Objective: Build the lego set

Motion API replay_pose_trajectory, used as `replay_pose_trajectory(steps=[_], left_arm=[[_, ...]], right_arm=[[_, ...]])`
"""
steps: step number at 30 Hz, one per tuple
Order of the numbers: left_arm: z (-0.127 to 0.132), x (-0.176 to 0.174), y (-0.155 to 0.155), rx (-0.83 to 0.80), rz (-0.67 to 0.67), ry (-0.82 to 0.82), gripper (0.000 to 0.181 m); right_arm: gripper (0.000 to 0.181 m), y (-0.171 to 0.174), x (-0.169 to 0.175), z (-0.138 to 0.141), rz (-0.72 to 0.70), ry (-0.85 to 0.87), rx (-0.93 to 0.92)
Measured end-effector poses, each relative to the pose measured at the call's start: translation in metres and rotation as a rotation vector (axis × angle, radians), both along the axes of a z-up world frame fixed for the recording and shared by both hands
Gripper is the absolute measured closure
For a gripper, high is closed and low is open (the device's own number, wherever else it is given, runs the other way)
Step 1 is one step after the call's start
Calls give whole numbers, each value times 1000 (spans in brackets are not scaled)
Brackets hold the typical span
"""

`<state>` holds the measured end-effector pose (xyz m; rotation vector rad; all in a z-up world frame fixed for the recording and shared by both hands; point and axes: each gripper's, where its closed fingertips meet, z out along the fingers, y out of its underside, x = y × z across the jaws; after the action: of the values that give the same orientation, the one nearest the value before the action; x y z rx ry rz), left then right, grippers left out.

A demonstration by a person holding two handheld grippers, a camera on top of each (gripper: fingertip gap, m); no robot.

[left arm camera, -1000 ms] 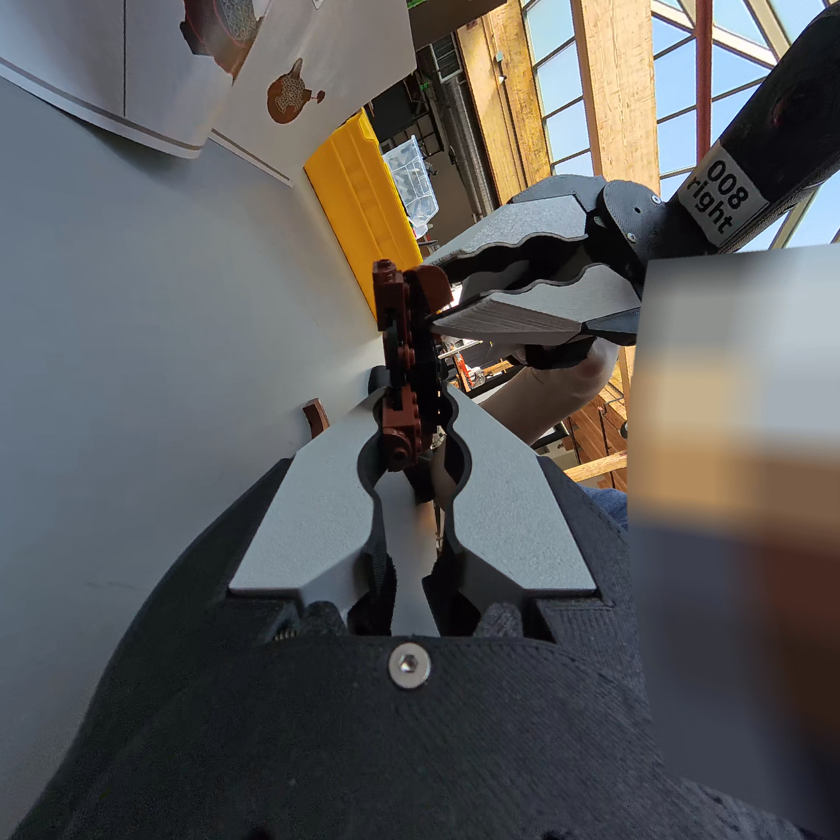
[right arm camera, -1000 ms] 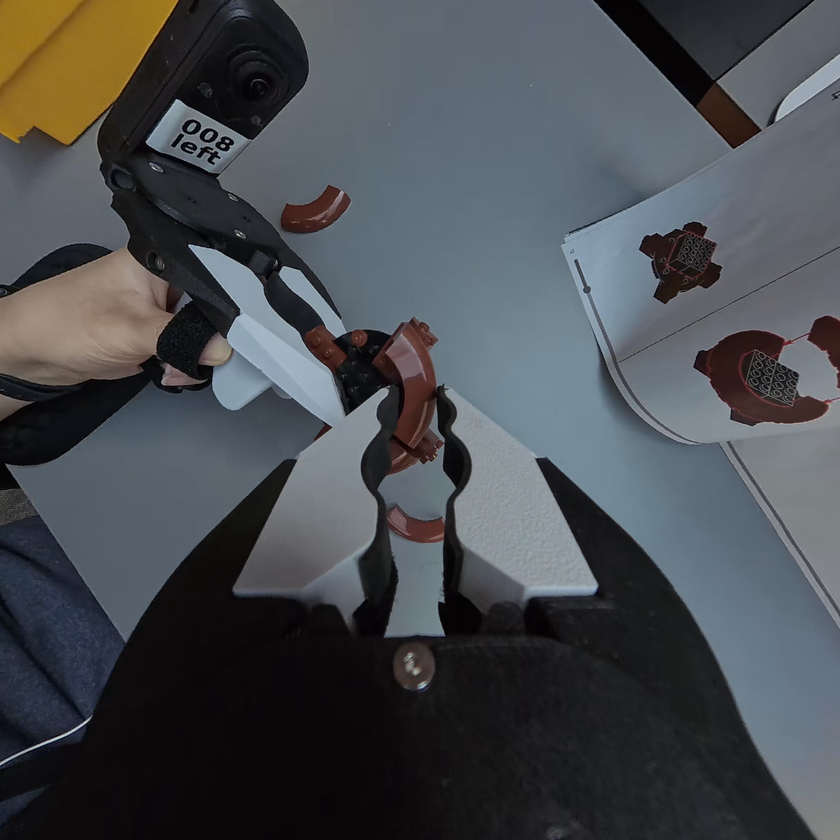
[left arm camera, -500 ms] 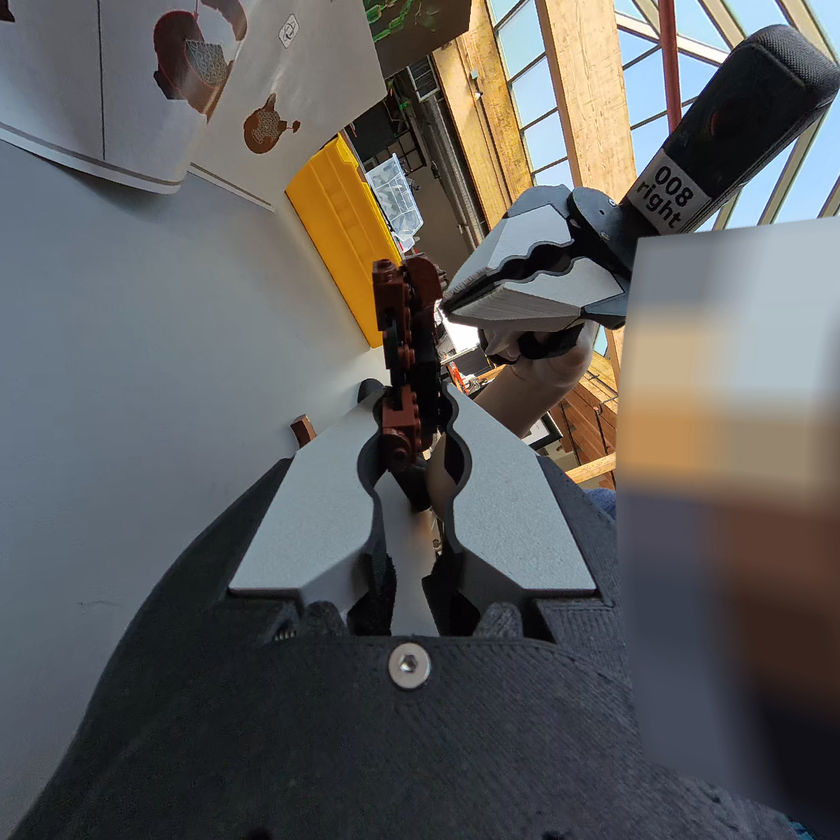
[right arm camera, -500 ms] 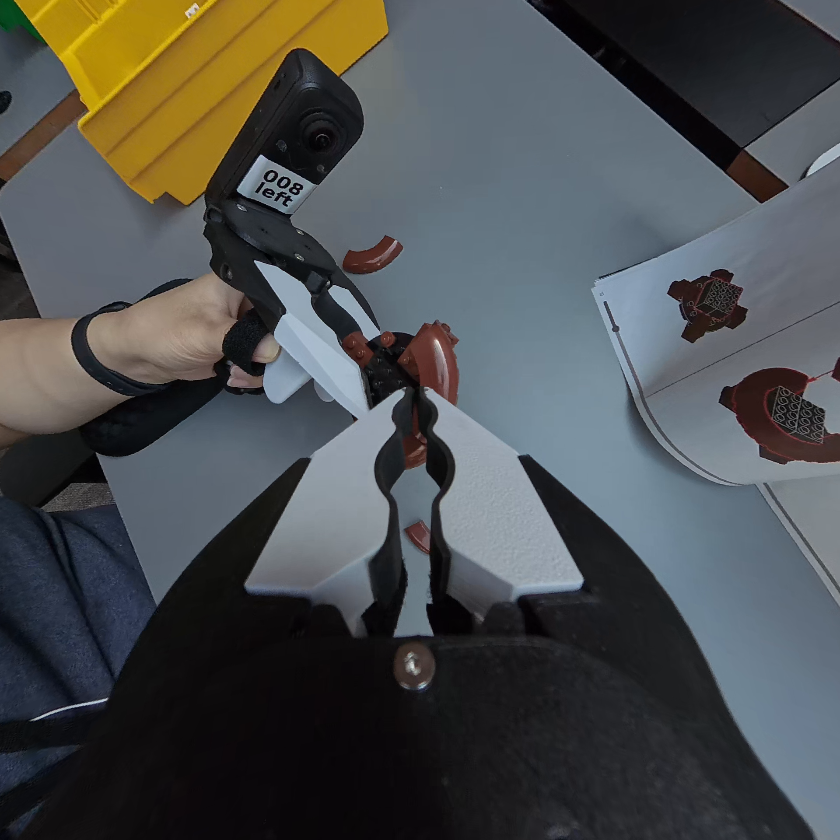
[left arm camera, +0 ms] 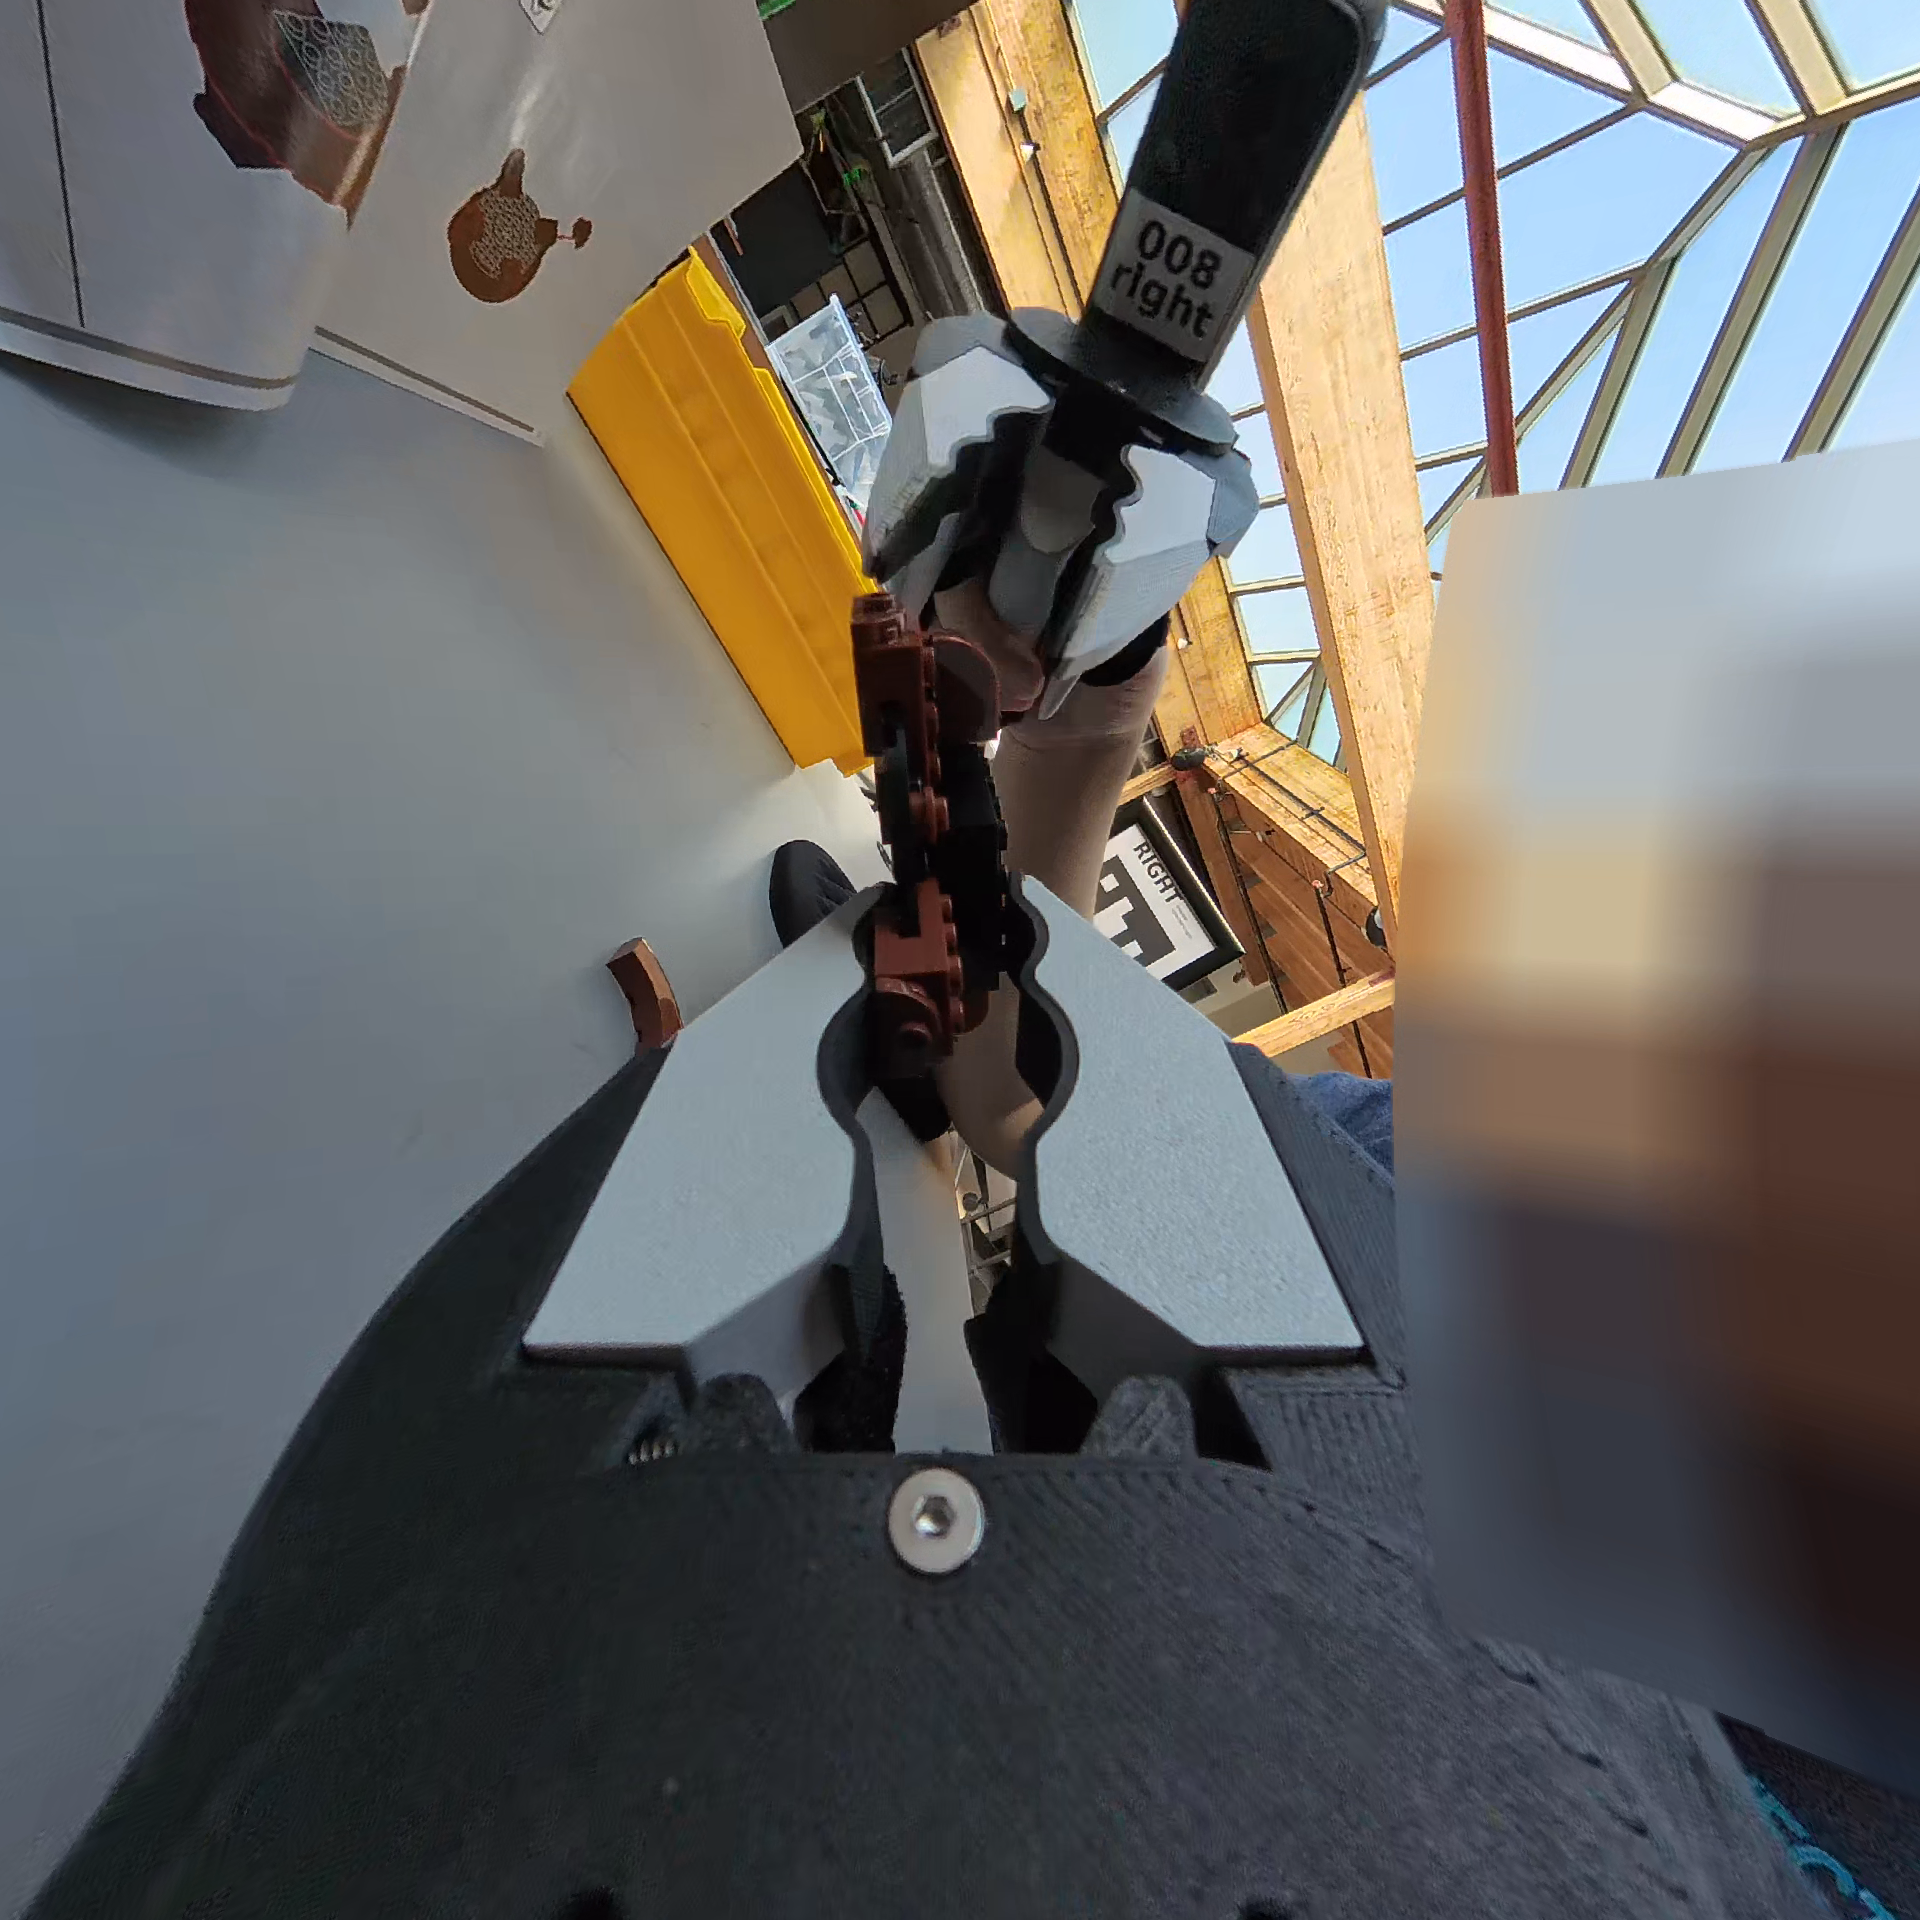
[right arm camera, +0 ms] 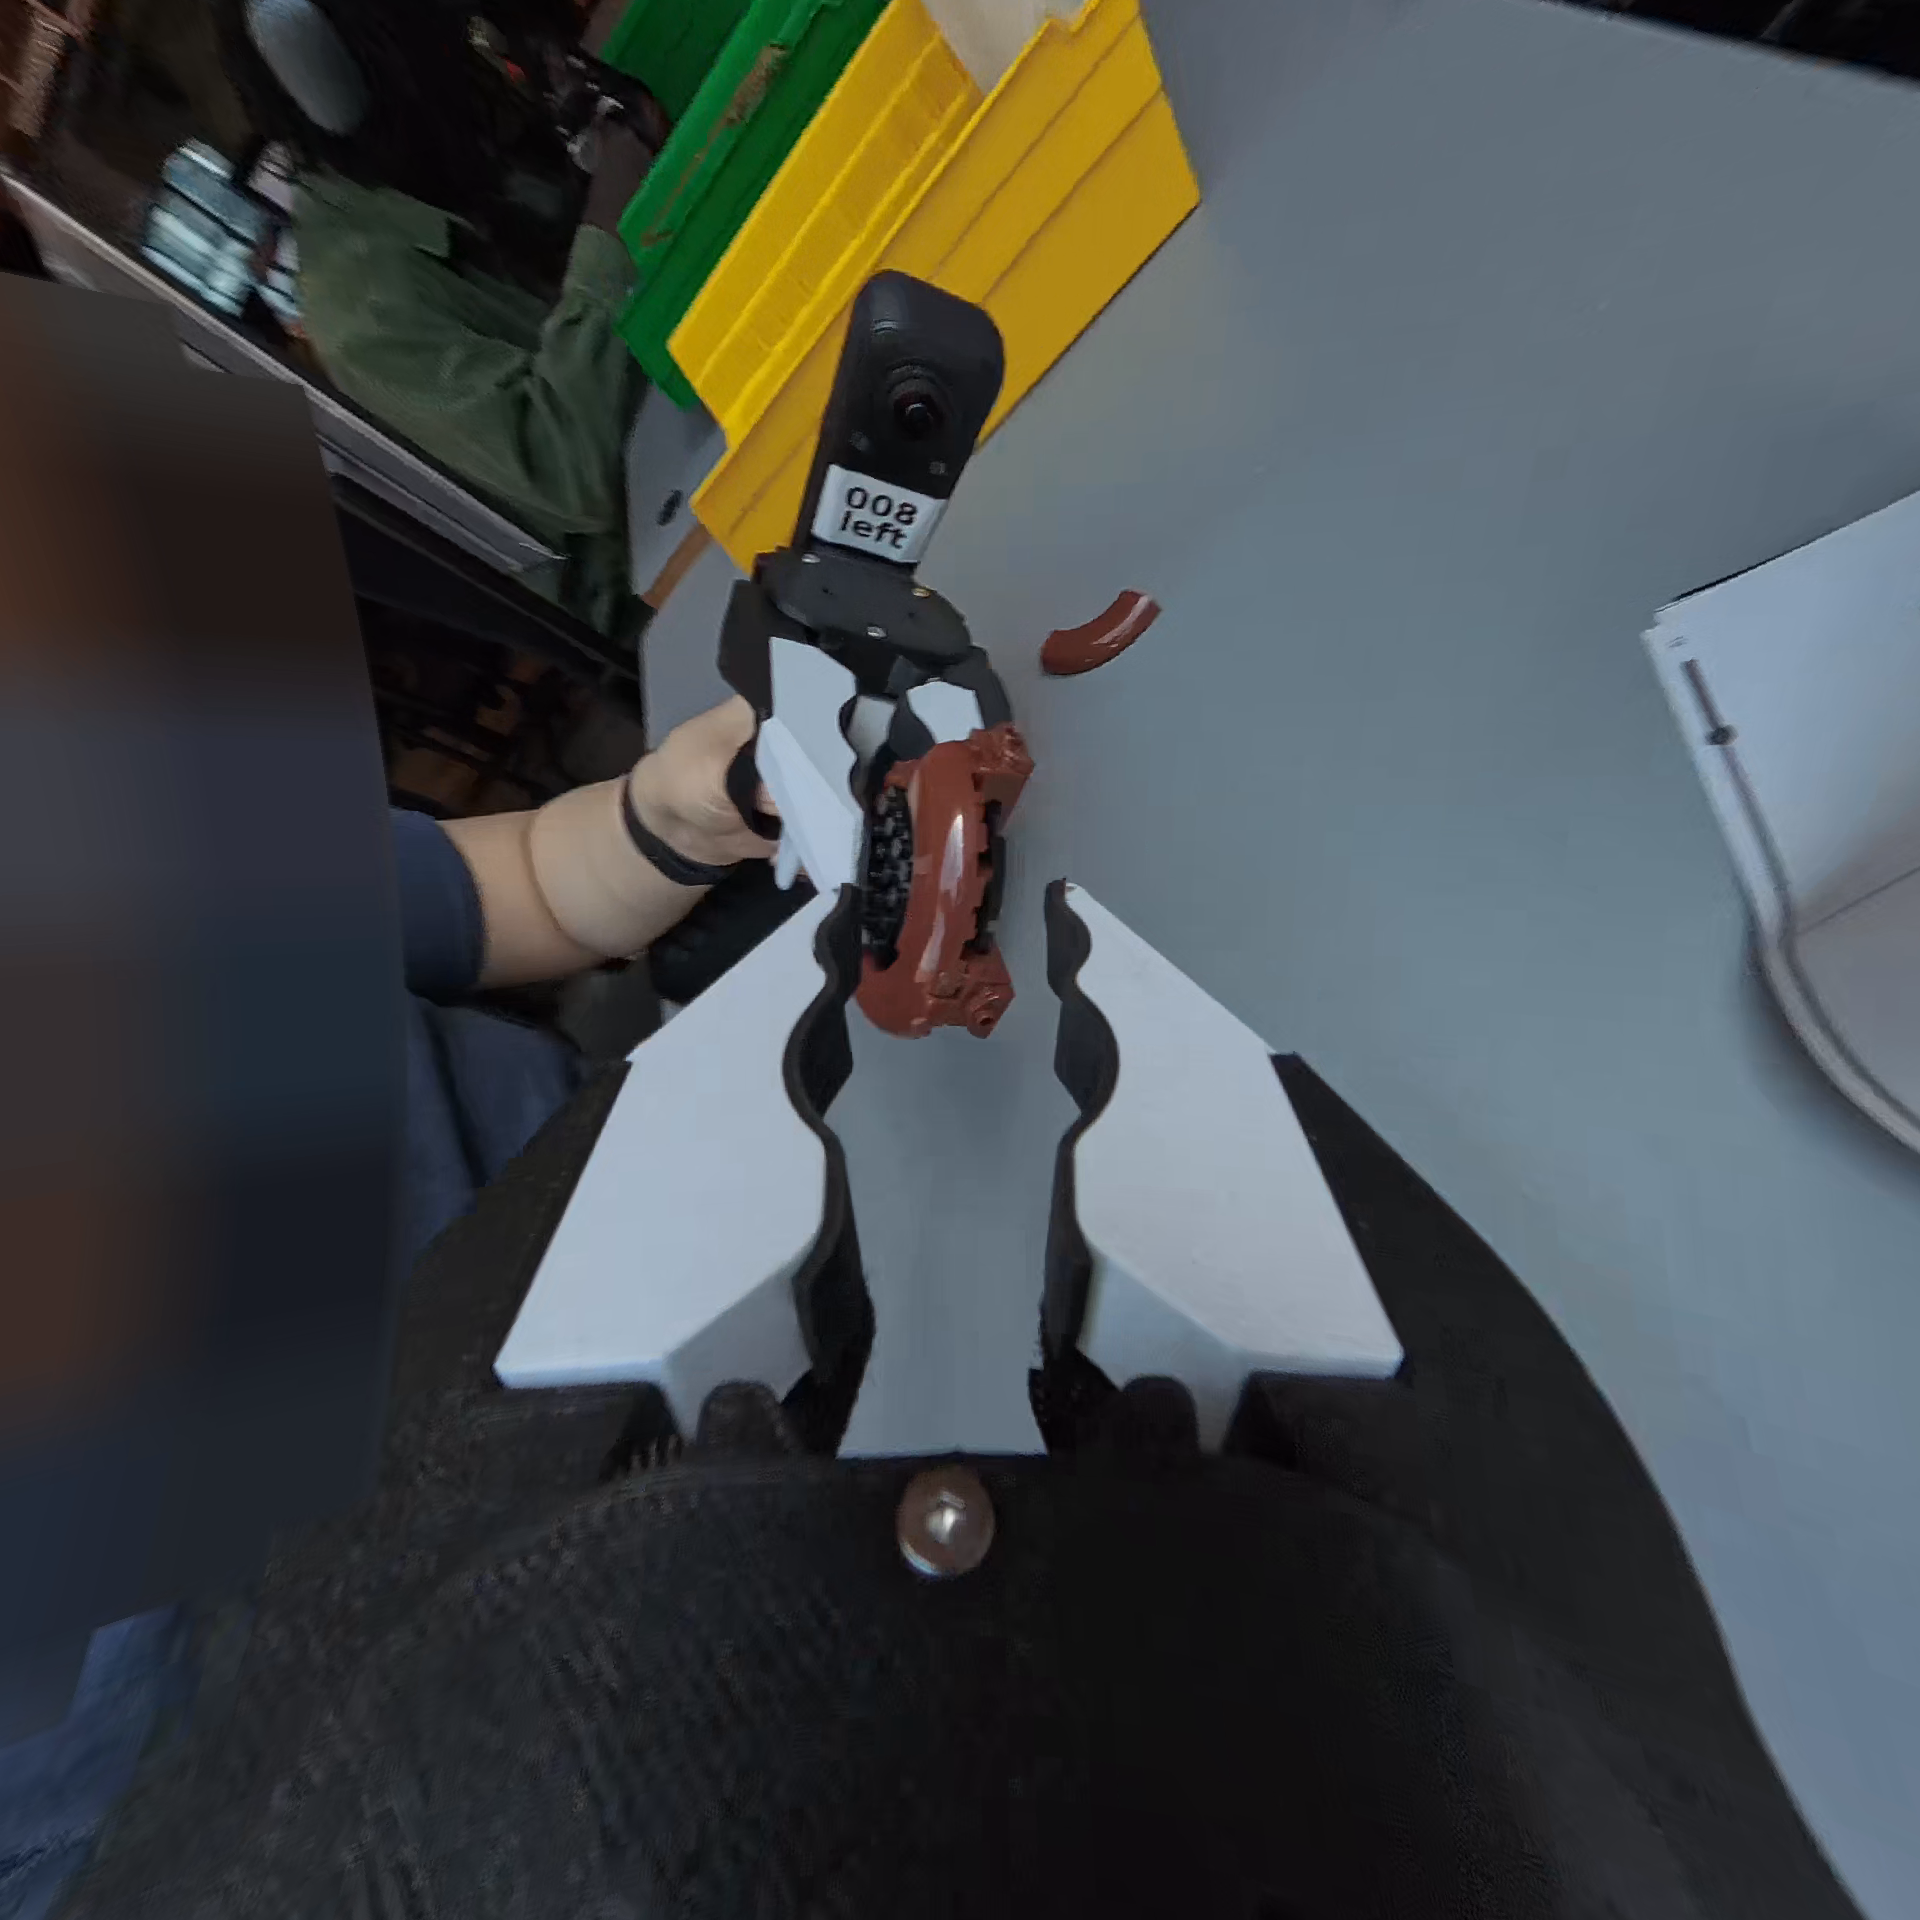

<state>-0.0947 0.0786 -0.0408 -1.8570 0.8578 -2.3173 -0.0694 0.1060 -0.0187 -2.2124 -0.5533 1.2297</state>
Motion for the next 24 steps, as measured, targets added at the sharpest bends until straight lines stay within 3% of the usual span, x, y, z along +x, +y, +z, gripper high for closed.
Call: replay_pose_trajectory(steps=[2,8,24], left_arm=[[-2,0,-1,14,-7,12,164],[-8,-1,-1,32,-19,51,164],[-6,0,-5,44,-32,38,164]], right_arm=[[146,-5,-4,-2,42,110,-73],[130,-8,-12,-32,57,46,-95],[150,-13,-15,-32,95,147,-173]])
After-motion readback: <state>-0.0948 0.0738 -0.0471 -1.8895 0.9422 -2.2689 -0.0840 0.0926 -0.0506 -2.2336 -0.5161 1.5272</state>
